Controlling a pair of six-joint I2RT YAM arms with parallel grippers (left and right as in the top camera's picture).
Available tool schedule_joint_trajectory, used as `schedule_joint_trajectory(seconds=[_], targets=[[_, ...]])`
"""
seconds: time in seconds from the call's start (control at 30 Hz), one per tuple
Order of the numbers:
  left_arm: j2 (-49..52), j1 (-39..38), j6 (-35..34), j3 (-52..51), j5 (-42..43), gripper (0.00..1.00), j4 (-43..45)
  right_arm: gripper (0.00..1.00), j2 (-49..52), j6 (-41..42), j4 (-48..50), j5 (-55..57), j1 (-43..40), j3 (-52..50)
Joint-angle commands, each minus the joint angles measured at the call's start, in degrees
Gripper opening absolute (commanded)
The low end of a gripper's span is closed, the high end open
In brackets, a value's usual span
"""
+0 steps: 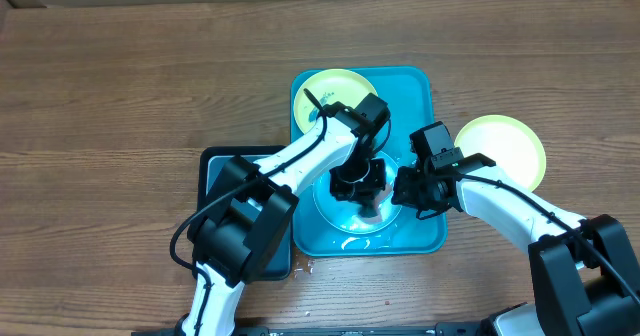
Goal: Clean dirty plates on tray and stack at the side
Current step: 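Scrub the light-blue plate with the sponge while the right gripper holds it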
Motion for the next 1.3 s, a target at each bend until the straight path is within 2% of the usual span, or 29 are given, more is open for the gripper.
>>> schedule_joint_trajectory(seconds=[0.0,0.1,0.3,0.4,0.53,0.7,0.9,1.1,1.2,1.27], targets=[[0.7,0.3,-3.3,-0.7,-13.9,0.04,-6.3,0.04,2.3,0.3,-1.0,3.6,0.1,-1.4],[0.7,0.5,-5.5,-0.7,-24.3,0.04,-10.6,0.04,2.3,0.3,-1.0,3.6,0.1,-1.4],[0.5,2.5,-4.9,0.0,-38.7,0.04,-13.3,0.04,2.3,0.3,-0.9,3.6,0.1,-1.4],[0.5,4.0,-1.0,2.5,-41.3,0.04,-13.2,0.04,2.3,0.3,-0.9,3.6,0.1,-1.4],[0.5,5.1,0.5,6.0,-40.5,0.04,-12.7,0.04,2.3,0.2,-0.9,3.6,0.1,-1.4],[0.6,5.1,4.2,6.4,-27.4,0.04,-6.7,0.04,2.3,0.3,-0.9,3.6,0.1,-1.4],[0.6,3.5,4.8,1.8,-7.3,0.04,4.7,0.04,2.3,0.3,-0.9,3.6,0.1,-1.4],[0.6,2.2,4.9,-0.9,7.5,0.04,11.4,0.04,2.3,0.3,-0.9,3.6,0.1,-1.4],[0.6,2.1,6.4,-0.9,12.6,0.04,12.4,0.04,2.3,0.3,-0.9,3.6,0.1,-1.4],[0.6,2.1,6.7,-0.9,12.5,0.04,11.2,0.04,2.3,0.3,-0.9,3.6,0.1,-1.4]])
